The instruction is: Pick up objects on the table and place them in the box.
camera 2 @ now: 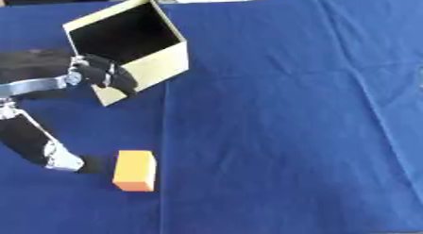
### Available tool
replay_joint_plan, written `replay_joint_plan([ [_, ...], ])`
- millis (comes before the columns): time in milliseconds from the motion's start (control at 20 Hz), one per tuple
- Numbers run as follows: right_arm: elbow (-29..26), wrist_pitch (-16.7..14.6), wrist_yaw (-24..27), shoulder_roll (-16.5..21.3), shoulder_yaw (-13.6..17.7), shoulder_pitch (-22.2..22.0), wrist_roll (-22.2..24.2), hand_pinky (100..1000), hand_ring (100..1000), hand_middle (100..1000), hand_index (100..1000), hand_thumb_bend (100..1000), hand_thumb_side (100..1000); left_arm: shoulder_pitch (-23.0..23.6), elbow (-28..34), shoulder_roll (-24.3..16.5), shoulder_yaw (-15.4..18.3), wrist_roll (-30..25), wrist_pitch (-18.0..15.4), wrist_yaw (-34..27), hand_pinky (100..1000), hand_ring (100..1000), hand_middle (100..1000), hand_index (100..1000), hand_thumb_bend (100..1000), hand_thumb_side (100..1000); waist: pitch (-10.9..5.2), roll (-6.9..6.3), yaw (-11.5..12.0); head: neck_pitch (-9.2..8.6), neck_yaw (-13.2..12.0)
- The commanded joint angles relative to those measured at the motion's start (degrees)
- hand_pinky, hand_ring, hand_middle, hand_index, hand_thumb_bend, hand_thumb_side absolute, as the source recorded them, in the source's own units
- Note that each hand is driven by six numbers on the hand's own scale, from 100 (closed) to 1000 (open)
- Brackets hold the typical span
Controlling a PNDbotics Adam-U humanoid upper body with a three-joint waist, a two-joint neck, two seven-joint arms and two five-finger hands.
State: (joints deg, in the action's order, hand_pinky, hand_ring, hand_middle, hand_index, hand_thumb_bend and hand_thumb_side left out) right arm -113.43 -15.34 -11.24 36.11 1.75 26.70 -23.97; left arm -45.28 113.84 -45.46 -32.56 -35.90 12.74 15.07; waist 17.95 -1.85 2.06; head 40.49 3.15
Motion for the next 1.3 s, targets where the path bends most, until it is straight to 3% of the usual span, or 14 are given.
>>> replay_joint_plan([
  [50, -1.16, 0.18, 0.30, 1.02, 0.42, 0.54, 0.00, 810, 791, 654, 761, 100, 805, -0.25, 0.75, -0.29, -0.67, -0.14, 1.78, -0.10, 786, 853, 847, 890, 725, 333, -1.43, -0.02, -0.01, 0.58, -0.02],
  [150, -1.16, 0.18, 0.34, 1.00, 0.40, 0.54, 0.04, 810, 790, 653, 760, 100, 805, 0.11, 0.75, -0.17, -1.35, -0.57, 1.98, 0.73, 790, 856, 841, 877, 761, 342, -1.53, -0.08, -0.11, 0.63, -0.08],
  [300, -1.16, 0.20, 0.43, 0.86, 0.39, 0.53, 0.04, 809, 788, 649, 759, 100, 807, 1.15, 0.75, 0.20, -2.24, -1.45, 1.85, 3.46, 807, 874, 829, 862, 884, 349, -1.62, -0.15, -0.26, 0.65, -0.24],
  [450, -1.16, 0.21, 0.55, 0.77, 0.33, 0.53, 0.16, 809, 786, 646, 757, 100, 807, 2.50, 0.75, 0.53, -2.80, -2.51, 1.55, 6.40, 810, 880, 814, 861, 921, 344, -1.63, -0.16, -0.34, 0.70, -0.32],
  [650, -1.16, 0.25, 0.68, 0.57, 0.30, 0.52, 0.26, 809, 783, 642, 756, 100, 810, 3.50, 0.75, 0.89, -3.19, -3.29, 1.24, 8.40, 800, 883, 755, 870, 898, 342, -1.58, -0.11, -0.41, 0.59, -0.54],
  [700, -1.16, 0.26, 0.69, 0.52, 0.30, 0.52, 0.29, 809, 782, 640, 755, 100, 810, 3.62, 0.75, 1.01, -3.22, -3.52, 1.13, 8.73, 791, 882, 743, 863, 853, 325, -1.54, -0.08, -0.42, 0.57, -0.58],
  [1000, -1.16, 0.29, 0.70, 0.31, 0.33, 0.53, 0.34, 809, 779, 635, 752, 100, 812, 4.39, 0.75, 1.58, -3.09, -2.76, 1.40, 9.44, 766, 874, 742, 854, 835, 329, -1.08, 0.15, -0.59, 0.36, -0.66],
  [1300, -1.16, 0.36, 0.74, 0.02, 0.32, 0.58, 0.40, 808, 777, 630, 750, 100, 814, 4.65, 0.75, 2.46, -2.80, 1.07, 0.89, 11.29, 754, 863, 741, 849, 761, 376, -0.42, 0.31, -0.81, 0.01, -0.70],
])
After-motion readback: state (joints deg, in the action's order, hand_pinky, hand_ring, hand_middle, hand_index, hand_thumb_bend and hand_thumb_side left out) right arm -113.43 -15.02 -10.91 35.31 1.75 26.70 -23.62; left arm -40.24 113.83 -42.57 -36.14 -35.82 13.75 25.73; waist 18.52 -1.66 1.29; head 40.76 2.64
